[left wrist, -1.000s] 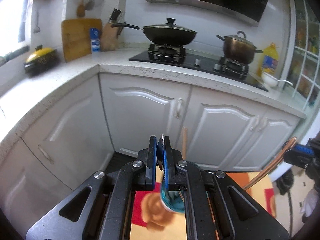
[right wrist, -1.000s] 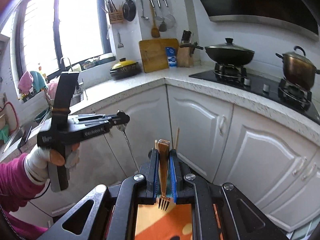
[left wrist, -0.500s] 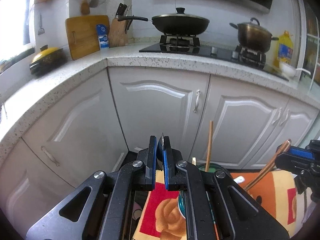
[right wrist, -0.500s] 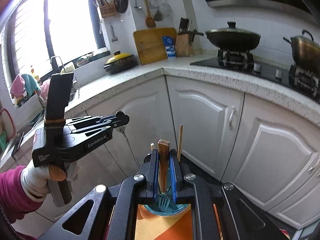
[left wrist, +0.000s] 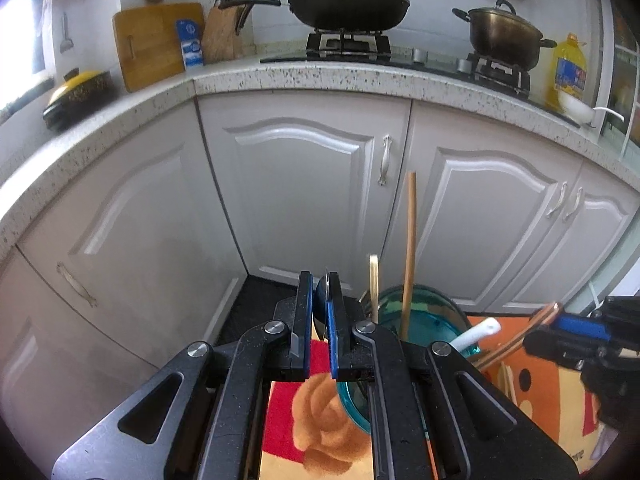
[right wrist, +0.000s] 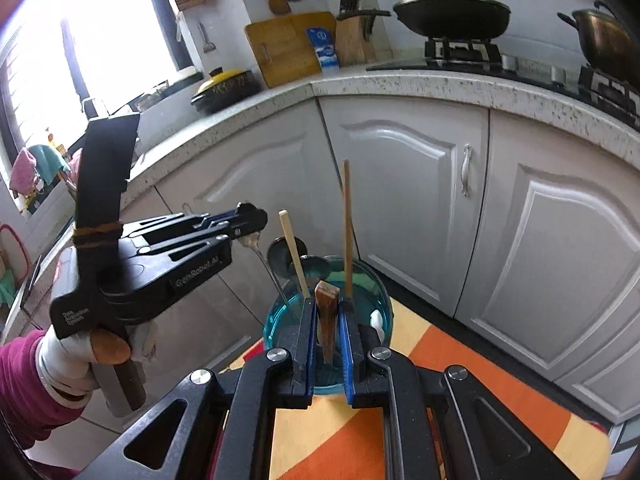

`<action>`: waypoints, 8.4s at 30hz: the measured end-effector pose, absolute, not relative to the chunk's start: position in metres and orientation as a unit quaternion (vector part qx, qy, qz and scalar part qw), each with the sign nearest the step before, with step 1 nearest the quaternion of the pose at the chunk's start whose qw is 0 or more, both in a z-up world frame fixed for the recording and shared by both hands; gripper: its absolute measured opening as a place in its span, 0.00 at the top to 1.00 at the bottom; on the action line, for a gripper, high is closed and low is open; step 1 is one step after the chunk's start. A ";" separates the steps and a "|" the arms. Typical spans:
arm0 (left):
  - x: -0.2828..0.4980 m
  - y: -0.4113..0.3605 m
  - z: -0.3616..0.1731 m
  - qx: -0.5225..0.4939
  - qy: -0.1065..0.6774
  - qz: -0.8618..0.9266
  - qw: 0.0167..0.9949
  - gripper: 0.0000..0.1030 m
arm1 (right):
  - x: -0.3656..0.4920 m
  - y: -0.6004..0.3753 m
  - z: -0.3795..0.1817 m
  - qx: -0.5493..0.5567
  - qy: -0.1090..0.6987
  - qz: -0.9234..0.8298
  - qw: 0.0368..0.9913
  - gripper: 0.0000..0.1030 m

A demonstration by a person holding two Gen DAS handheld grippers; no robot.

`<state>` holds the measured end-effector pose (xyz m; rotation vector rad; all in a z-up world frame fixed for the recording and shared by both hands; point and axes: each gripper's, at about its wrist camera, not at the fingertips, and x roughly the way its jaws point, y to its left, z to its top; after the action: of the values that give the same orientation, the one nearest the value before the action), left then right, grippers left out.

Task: Organize utensils
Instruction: 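Lower the spoon and chopstick into the floral cup and open both tools, then move both open tools back down to the remaining sticks on the cloth, then grasp a thin bamboo stick with the right tool while the left tool grasps another stick, then lift both bamboo sticks upright toward the floral cup with both tools, then lower both sticks into the floral cup and open both tools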

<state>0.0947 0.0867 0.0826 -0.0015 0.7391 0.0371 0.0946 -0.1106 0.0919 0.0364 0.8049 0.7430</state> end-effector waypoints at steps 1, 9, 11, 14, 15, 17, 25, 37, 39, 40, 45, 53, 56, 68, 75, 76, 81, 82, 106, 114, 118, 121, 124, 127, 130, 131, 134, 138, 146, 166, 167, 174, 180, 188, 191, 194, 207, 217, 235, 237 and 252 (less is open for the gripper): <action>0.095 0.087 0.082 -0.005 0.364 0.019 0.931 0.96 | 0.096 -0.113 0.091 0.024 0.384 0.350 0.854 0.91; 0.091 0.094 0.083 -0.045 0.378 0.011 0.925 0.76 | 0.094 -0.128 0.088 0.031 0.394 0.334 0.855 0.76; 0.087 0.093 0.084 -0.047 0.378 0.012 0.925 0.75 | 0.091 -0.131 0.088 0.035 0.396 0.336 0.854 0.69; 0.081 0.094 0.085 -0.056 0.379 0.007 0.924 0.67 | 0.088 -0.133 0.088 0.031 0.397 0.335 0.854 0.69; 0.079 0.095 0.086 -0.061 0.379 0.005 0.923 0.66 | 0.087 -0.134 0.088 0.032 0.397 0.335 0.854 0.69; 0.074 0.096 0.089 -0.071 0.377 0.002 0.923 0.63 | 0.082 -0.137 0.089 0.036 0.397 0.334 0.854 0.69; 0.054 0.092 0.099 -0.073 0.369 -0.003 0.926 0.58 | 0.067 -0.149 0.088 0.034 0.403 0.323 0.855 0.64; 0.016 0.069 0.107 -0.043 0.356 -0.019 0.933 0.58 | 0.029 -0.176 0.086 0.029 0.396 0.299 0.868 0.62; 0.010 0.064 0.106 -0.039 0.356 -0.024 0.933 0.58 | 0.024 -0.184 0.082 0.037 0.399 0.294 0.868 0.62; 0.007 0.060 0.104 -0.035 0.356 -0.026 0.933 0.58 | 0.021 -0.188 0.079 0.041 0.401 0.287 0.869 0.62; -0.005 0.044 0.096 -0.029 0.366 -0.040 0.929 0.58 | 0.007 -0.211 0.069 0.053 0.408 0.266 0.871 0.62; -0.019 0.017 0.081 -0.015 0.381 -0.061 0.922 0.58 | -0.015 -0.232 0.053 0.043 0.426 0.247 0.869 0.59; -0.024 0.010 0.076 -0.012 0.386 -0.069 0.920 0.58 | -0.020 -0.240 0.047 0.044 0.433 0.241 0.867 0.59; -0.026 -0.020 0.032 -0.024 0.446 -0.134 0.885 0.58 | -0.022 -0.257 0.002 0.040 0.482 0.206 0.851 0.59; -0.017 -0.027 0.001 -0.031 0.487 -0.139 0.862 0.58 | 0.008 -0.242 -0.034 0.021 0.510 0.195 0.837 0.65; -0.016 -0.028 -0.002 -0.032 0.490 -0.139 0.860 0.58 | 0.014 -0.238 -0.041 0.011 0.515 0.190 0.836 0.66; -0.012 -0.029 -0.016 -0.032 0.505 -0.139 0.851 0.58 | 0.040 -0.224 -0.065 0.001 0.538 0.191 0.821 0.71; -0.009 -0.029 -0.018 -0.033 0.509 -0.140 0.849 0.58 | 0.044 -0.219 -0.069 -0.009 0.542 0.190 0.819 0.72; 0.070 -0.102 -0.057 -0.037 0.547 -0.166 0.819 0.58 | 0.055 -0.275 -0.066 0.013 0.540 0.181 0.822 0.74; 0.101 -0.123 -0.079 -0.035 0.567 -0.167 0.806 0.61 | 0.055 -0.290 -0.072 0.034 0.550 0.178 0.815 0.74; 0.110 -0.125 -0.083 -0.023 0.559 -0.152 0.815 0.92 | 0.058 -0.289 -0.069 0.035 0.545 0.183 0.817 0.74; 0.110 -0.119 -0.083 -0.032 0.562 -0.159 0.811 0.95 | 0.066 -0.284 -0.066 0.032 0.542 0.188 0.818 0.74; 0.099 -0.112 -0.081 -0.027 0.561 -0.160 0.812 0.95 | 0.077 -0.273 -0.067 0.016 0.546 0.193 0.815 0.74; 0.089 -0.106 -0.081 -0.032 0.562 -0.162 0.810 0.95 | 0.089 -0.256 -0.074 -0.016 0.555 0.197 0.808 0.74; 0.083 -0.102 -0.077 -0.040 0.560 -0.165 0.811 0.95 | 0.097 -0.246 -0.078 -0.039 0.552 0.193 0.810 0.77; 0.081 -0.101 -0.074 -0.042 0.558 -0.166 0.812 0.95 | 0.100 -0.244 -0.078 -0.050 0.553 0.190 0.810 0.85; 0.073 -0.097 -0.063 -0.047 0.548 -0.173 0.817 0.95 | 0.099 -0.246 -0.072 -0.049 0.553 0.200 0.808 0.93; 0.064 -0.091 -0.045 -0.056 0.533 -0.183 0.824 0.96 | 0.085 -0.258 -0.049 -0.016 0.534 0.214 0.818 0.93; 0.035 -0.073 0.006 -0.072 0.494 -0.202 0.842 0.96 | 0.040 -0.275 0.018 0.040 0.475 0.253 0.842 0.93; -0.029 -0.016 0.093 -0.081 0.418 -0.215 0.879 0.96 | -0.018 -0.231 0.108 -0.008 0.390 0.311 0.867 0.93; -0.030 -0.011 0.100 -0.082 0.412 -0.214 0.882 0.96 | -0.019 -0.227 0.113 -0.012 0.386 0.314 0.867 0.93; -0.031 0.022 0.152 -0.078 0.371 -0.198 0.904 0.96 | -0.010 -0.202 0.148 -0.029 0.355 0.333 0.873 0.93; -0.030 0.050 0.191 -0.080 0.336 -0.182 0.921 0.96 | -0.002 -0.177 0.180 -0.036 0.326 0.355 0.875 0.93; -0.016 0.081 0.224 -0.070 0.301 -0.143 0.940 0.96 | 0.020 -0.141 0.208 -0.038 0.299 0.370 0.879 0.93; -0.004 0.091 0.223 -0.074 0.300 -0.126 0.943 0.96 | 0.029 -0.128 0.213 -0.041 0.293 0.368 0.882 0.93; 0.008 0.098 0.215 -0.072 0.301 -0.108 0.945 0.96 | 0.038 -0.119 0.214 -0.032 0.291 0.369 0.882 0.93; 0.043 0.109 0.161 -0.099 0.331 -0.082 0.935 0.96 | 0.067 -0.122 0.163 0.000 0.343 0.363 0.866 0.93; 0.047 0.104 0.162 -0.094 0.333 -0.086 0.934 0.96 | 0.069 -0.121 0.098 0.001 0.399 0.371 0.839 0.74; 0.052 0.103 0.163 -0.098 0.338 -0.099 0.931 0.96 | 0.102 -0.069 0.056 -0.108 0.422 0.315 0.843 0.86; 0.052 0.104 0.163 -0.098 0.338 -0.099 0.931 0.96 | 0.102 -0.070 0.055 -0.104 0.424 0.319 0.841 0.93; 0.054 0.108 0.167 -0.090 0.334 -0.089 0.934 0.96 | 0.074 -0.094 0.145 -0.031 0.367 0.405 0.837 0.94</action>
<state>0.0538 0.1082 0.1669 -0.1842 0.6826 -0.1819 0.0745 -0.0937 0.1449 -0.0653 0.7768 0.8579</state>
